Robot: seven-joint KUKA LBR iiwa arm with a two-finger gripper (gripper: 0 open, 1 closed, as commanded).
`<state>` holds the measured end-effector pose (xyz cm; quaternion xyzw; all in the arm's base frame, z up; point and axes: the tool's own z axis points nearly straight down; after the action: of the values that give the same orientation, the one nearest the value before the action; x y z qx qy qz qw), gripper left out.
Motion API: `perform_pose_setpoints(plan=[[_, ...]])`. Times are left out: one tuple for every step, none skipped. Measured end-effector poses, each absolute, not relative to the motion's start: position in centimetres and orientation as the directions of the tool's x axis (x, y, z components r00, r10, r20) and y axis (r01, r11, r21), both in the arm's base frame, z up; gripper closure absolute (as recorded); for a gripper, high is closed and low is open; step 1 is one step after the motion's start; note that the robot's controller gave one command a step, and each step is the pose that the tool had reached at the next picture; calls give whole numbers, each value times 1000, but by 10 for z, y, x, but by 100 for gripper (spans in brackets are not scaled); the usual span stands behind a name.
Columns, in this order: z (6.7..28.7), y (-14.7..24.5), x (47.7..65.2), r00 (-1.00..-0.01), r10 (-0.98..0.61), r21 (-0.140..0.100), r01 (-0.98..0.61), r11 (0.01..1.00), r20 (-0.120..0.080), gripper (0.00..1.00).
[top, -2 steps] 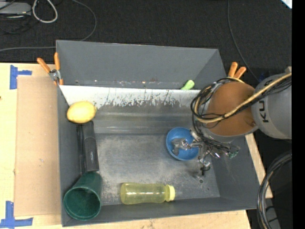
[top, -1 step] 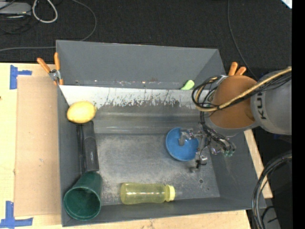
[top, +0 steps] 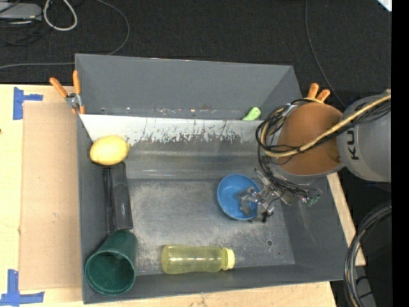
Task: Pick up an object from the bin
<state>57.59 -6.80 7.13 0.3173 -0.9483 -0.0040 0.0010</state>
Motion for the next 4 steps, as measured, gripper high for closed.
perform_pose_setpoints(plan=[[71,-68,576,-800,-600,9,-600,800,-1,100],[95,-59,574,-806,-592,10,-592,806,-2,100],[202,-70,596,-819,-573,5,-573,819,-6,100],[159,-67,575,-804,-595,25,-594,804,12,100]])
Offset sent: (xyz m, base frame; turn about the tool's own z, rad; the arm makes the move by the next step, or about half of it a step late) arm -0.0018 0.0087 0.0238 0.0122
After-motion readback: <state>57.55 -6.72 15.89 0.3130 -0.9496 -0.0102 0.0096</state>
